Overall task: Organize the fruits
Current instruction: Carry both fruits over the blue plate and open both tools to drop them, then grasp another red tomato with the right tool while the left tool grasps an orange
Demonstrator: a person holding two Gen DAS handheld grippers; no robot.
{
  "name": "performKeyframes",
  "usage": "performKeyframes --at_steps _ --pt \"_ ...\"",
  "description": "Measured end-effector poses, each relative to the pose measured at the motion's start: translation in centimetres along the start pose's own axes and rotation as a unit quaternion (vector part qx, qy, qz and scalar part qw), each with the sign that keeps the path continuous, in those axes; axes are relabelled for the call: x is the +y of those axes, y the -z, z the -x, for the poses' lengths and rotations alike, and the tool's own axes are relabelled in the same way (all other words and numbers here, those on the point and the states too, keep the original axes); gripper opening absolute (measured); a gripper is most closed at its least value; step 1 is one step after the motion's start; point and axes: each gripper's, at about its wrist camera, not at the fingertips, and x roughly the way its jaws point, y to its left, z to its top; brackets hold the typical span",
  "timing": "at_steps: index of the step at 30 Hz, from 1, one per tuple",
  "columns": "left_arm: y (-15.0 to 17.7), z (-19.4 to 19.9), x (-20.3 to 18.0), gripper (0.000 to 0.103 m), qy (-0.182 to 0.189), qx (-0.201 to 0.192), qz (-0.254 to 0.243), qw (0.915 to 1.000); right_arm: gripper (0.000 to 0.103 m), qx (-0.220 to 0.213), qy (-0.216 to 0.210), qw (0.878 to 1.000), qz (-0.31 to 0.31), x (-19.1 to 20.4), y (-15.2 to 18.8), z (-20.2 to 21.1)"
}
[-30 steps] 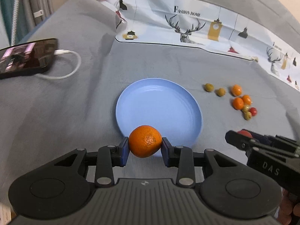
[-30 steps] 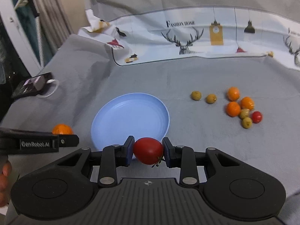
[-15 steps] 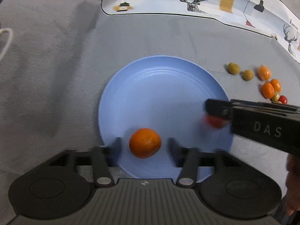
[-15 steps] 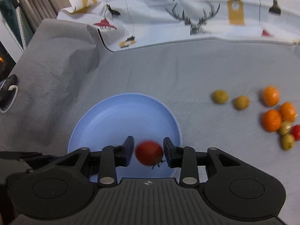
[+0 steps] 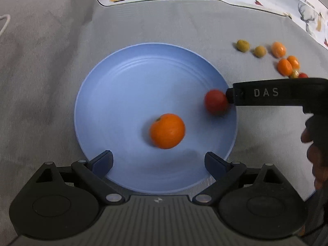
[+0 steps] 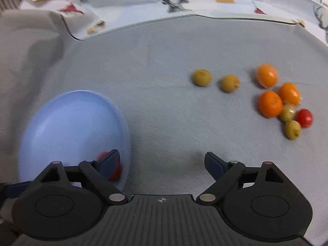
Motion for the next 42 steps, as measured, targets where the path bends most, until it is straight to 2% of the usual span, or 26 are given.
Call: performKeyframes --at_steps 11,19,24,28,35,42 --pt "3.2 2.1 -0.8 0.098 0.000 0.012 -0.019 0.9998 0.092 0.030 -0.007 0.998 0.046 0.3 5.6 3.2" --pt "3.6 5.3 -1.1 0.103 -0.018 -0.025 -0.002 0.9995 0.096 -0.073 -0.032 0.997 0.025 -0.9 7.4 10.9" --pt "4.0 8.1 -1.8 0.103 -0.017 -0.045 0.006 0.9988 0.099 -0.133 -0.012 0.991 0.017 -3.3 8.7 14.6" --pt "3.7 10.4 -3.1 0.103 -0.009 -0.059 0.012 0.9982 0.100 -0.155 0.010 0.988 -0.005 -6.3 9.3 15.6" --pt "2.1 12.3 -6.1 0.103 -0.010 -0.072 -0.005 0.9973 0.101 -0.161 -0.008 0.986 -0.044 -8.7 10.4 15.7" --pt "0.3 10.7 -9.3 0.103 -0.010 -0.051 -0.029 0.9982 0.102 -0.176 0.040 0.980 -0.080 -12.8 9.8 12.8"
